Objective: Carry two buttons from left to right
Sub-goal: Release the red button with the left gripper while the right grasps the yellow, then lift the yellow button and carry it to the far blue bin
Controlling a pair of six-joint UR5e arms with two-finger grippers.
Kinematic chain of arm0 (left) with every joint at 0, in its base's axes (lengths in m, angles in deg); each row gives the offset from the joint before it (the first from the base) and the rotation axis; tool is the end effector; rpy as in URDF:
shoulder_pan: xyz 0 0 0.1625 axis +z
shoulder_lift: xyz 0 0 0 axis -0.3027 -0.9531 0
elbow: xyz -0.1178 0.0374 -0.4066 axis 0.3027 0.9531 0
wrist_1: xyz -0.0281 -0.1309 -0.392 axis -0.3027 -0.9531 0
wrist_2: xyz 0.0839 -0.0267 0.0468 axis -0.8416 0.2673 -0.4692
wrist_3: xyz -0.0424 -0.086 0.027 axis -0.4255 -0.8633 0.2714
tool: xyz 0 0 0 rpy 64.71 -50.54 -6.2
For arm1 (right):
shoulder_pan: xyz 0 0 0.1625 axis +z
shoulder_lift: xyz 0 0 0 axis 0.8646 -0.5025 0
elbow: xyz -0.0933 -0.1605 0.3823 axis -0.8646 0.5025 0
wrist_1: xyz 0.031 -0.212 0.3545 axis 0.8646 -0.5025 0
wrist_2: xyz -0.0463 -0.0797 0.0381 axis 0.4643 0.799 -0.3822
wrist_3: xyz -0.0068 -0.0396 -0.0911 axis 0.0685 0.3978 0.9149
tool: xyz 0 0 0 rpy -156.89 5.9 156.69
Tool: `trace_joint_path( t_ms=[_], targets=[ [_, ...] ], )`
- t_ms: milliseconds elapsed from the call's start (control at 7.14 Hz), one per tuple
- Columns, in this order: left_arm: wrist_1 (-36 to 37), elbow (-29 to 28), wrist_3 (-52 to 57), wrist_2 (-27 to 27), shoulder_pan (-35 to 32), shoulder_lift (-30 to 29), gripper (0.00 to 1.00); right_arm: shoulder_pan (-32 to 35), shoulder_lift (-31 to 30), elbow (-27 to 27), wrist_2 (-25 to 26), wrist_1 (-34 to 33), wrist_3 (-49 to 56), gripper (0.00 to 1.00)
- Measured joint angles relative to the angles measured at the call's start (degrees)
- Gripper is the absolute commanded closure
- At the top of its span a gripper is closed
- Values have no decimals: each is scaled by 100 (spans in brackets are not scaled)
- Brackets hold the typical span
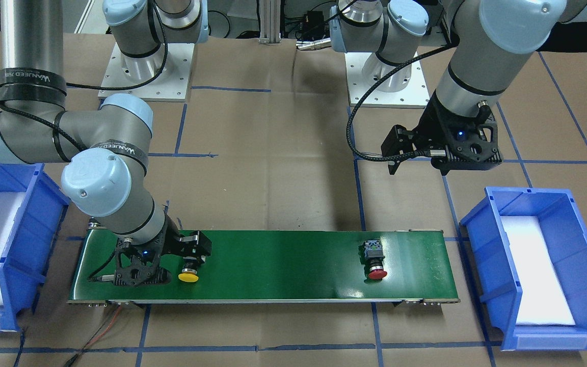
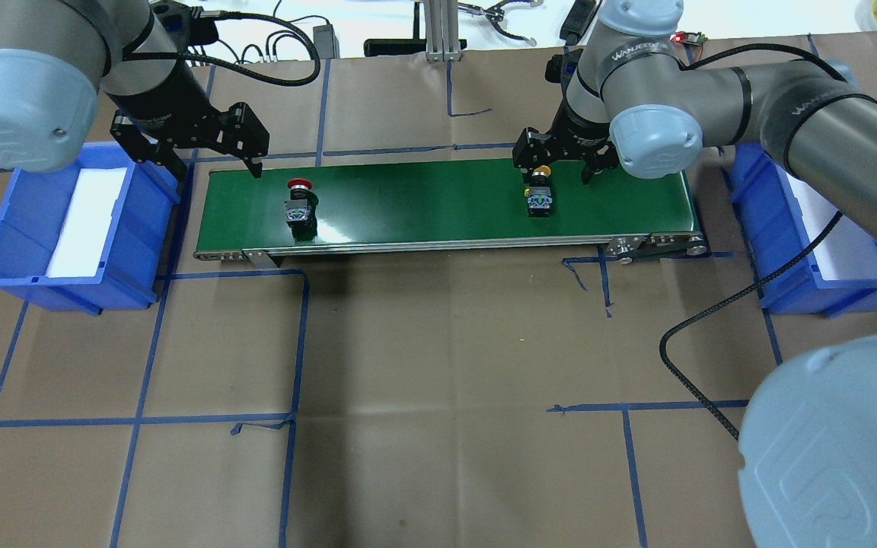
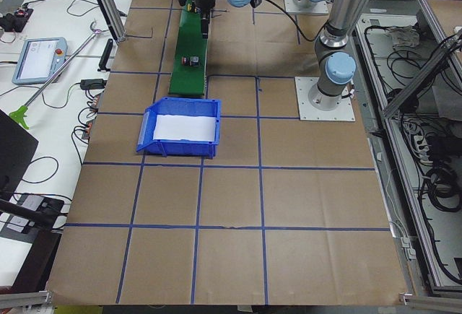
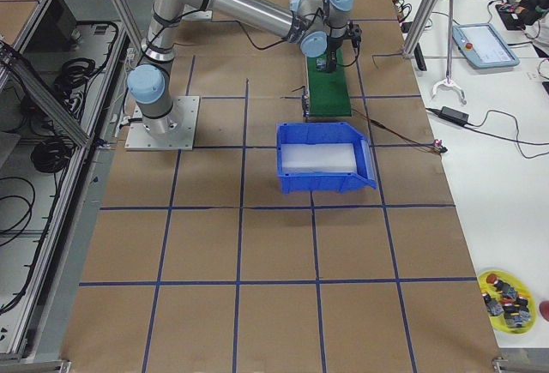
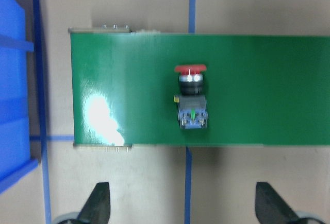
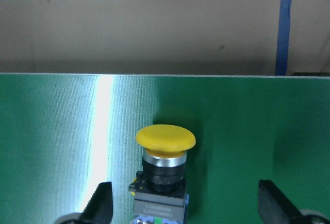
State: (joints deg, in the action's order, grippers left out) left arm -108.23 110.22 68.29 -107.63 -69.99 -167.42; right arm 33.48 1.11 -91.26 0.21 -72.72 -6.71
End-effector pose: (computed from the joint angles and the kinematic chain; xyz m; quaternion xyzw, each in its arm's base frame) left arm -0.1117 -0.5307 0.4510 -0.0006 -0.9998 0.0185 0.0016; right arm 0.1840 -0.6351 0.2653 -0.0073 0.9973 -0.0209 0.0699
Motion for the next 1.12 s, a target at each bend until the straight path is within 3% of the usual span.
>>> trace_joint_path(
  t_ms=[140, 280, 420, 560, 700, 1121],
  targets=[
    [-21, 50, 0, 0, -2, 75, 0, -3, 61, -17, 21, -57, 5, 8],
    [-25, 83, 0, 1, -2, 110, 0, -4, 103, -34, 43, -83, 9, 44],
    [-25, 91, -1, 2, -2, 125, 0, -3, 125, -46, 120, -87, 15, 69],
    [-23, 82, -5, -8, -2, 128, 0, -4, 134, -54, 297, -81, 33, 87],
    [-22, 63, -7, -19, -2, 125, 0, -8, 127, -47, 487, -69, 60, 92],
    [-22, -6, -8, -30, -2, 92, 0, -206, -110, 176, 1072, 161, 178, 94]
  ],
)
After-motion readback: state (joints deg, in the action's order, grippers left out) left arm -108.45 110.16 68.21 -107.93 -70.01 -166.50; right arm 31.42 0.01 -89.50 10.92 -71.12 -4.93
